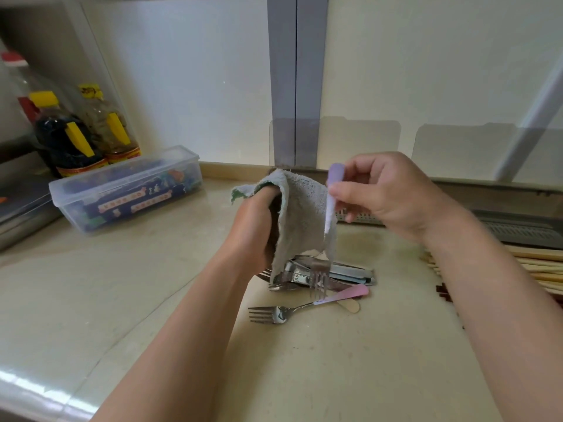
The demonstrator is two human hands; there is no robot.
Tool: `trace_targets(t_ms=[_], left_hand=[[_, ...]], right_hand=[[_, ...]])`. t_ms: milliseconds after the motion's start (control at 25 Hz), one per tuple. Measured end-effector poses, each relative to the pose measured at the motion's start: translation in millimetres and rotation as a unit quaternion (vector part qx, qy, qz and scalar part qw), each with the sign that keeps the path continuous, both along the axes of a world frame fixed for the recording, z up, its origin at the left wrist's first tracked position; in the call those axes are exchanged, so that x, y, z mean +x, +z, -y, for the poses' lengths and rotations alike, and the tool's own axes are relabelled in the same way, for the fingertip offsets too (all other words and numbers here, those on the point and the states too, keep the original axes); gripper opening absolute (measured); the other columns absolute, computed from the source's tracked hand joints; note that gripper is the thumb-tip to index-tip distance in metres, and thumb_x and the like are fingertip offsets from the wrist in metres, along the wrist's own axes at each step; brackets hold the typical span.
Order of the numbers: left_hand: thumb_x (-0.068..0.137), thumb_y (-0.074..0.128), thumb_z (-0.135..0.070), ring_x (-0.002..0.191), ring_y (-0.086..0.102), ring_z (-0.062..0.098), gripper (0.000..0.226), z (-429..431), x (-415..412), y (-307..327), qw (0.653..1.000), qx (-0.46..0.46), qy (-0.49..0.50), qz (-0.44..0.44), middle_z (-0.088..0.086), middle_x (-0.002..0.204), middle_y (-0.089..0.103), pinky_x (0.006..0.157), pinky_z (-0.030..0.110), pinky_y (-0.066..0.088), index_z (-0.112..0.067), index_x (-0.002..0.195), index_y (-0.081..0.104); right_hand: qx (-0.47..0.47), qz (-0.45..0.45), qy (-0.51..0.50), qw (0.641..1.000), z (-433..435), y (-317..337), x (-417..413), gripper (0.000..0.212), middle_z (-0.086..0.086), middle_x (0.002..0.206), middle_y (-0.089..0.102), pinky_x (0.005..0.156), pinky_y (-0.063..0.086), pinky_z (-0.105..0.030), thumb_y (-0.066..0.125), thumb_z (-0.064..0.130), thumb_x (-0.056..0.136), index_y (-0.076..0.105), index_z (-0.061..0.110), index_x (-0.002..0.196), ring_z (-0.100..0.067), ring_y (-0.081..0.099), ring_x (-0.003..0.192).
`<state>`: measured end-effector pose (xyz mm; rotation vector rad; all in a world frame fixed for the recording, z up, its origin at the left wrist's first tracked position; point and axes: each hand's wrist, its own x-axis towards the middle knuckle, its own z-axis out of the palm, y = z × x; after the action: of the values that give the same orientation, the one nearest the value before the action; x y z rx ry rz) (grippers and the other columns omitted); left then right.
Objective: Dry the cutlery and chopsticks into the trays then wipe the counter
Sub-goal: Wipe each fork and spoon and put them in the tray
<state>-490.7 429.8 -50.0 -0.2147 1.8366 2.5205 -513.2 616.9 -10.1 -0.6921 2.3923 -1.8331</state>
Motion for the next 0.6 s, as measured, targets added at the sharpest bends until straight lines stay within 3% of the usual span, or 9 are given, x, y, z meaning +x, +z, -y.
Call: trace_targets(t_ms=[80, 240, 320, 400, 520, 600], left_hand=[[0.102, 0.046, -0.027, 0.081, 0.074, 0.025, 0.029, -3.2, 0.0, -0.6, 1.000, 0.000, -0.024, -0.018, 0.009, 0.086, 0.076, 0.068, 0.039, 0.059, -0.011, 0.099, 0.071], [0.101, 0.051, -0.012, 0.069, 0.069, 0.027, 0.020, -10.1, 2.1, -2.9, 0.997, -0.031, -0.043, -0.056, 0.016, 0.078, 0.070, 0.068, 0.044, 0.058, -0.009, 0.091, 0.067], [0.099, 0.053, -0.007, 0.072, 0.070, 0.027, 0.016, -9.2, 0.5, -5.2, 0.997, -0.035, -0.027, -0.060, 0.016, 0.079, 0.071, 0.069, 0.047, 0.060, -0.007, 0.092, 0.067], [0.099, 0.055, -0.011, 0.083, 0.068, 0.034, 0.016, -7.6, -1.7, -4.8, 0.999, -0.014, -0.010, -0.047, 0.025, 0.090, 0.070, 0.081, 0.058, 0.056, -0.002, 0.099, 0.068], [0.101, 0.053, -0.014, 0.091, 0.070, 0.035, 0.017, -2.4, -7.7, -4.4, 0.996, 0.050, 0.062, -0.035, 0.022, 0.097, 0.072, 0.085, 0.052, 0.055, -0.002, 0.105, 0.065], [0.103, 0.051, -0.013, 0.094, 0.073, 0.032, 0.017, -0.7, -11.6, -4.4, 0.990, 0.088, 0.103, -0.037, 0.018, 0.099, 0.075, 0.086, 0.050, 0.058, -0.005, 0.104, 0.067]], right_hand=[[0.026, -0.038, -0.057, 0.997, 17.5, -9.4, -0.4, 0.019, -0.010, 0.070, 0.073, 0.053, 0.057, -0.035, 0.080, 0.005, 0.083, 0.063, 0.012, 0.089, -0.022, 0.067, 0.059], [0.093, -0.100, -0.102, 0.985, 31.7, -20.4, 0.1, 0.033, -0.005, 0.063, 0.068, 0.054, 0.059, -0.043, 0.079, -0.002, 0.079, 0.055, 0.021, 0.079, -0.017, 0.062, 0.051], [0.123, -0.122, -0.110, 0.979, 32.7, -20.5, -0.6, 0.034, -0.005, 0.065, 0.068, 0.057, 0.059, -0.050, 0.074, -0.007, 0.075, 0.055, 0.021, 0.076, -0.023, 0.067, 0.056], [0.136, -0.126, -0.112, 0.976, 32.4, -15.7, 1.2, 0.026, -0.005, 0.066, 0.070, 0.060, 0.060, -0.051, 0.076, 0.000, 0.076, 0.058, 0.019, 0.074, -0.026, 0.070, 0.059], [0.259, -0.075, -0.064, 0.961, 22.6, -2.2, 8.6, 0.019, -0.003, 0.066, 0.072, 0.061, 0.061, -0.040, 0.077, 0.024, 0.085, 0.065, 0.014, 0.074, -0.025, 0.072, 0.064], [0.402, 0.028, 0.033, 0.915, 20.0, 0.0, 15.3, 0.029, -0.001, 0.072, 0.075, 0.055, 0.058, -0.031, 0.071, 0.036, 0.091, 0.071, 0.009, 0.079, -0.023, 0.074, 0.066]])
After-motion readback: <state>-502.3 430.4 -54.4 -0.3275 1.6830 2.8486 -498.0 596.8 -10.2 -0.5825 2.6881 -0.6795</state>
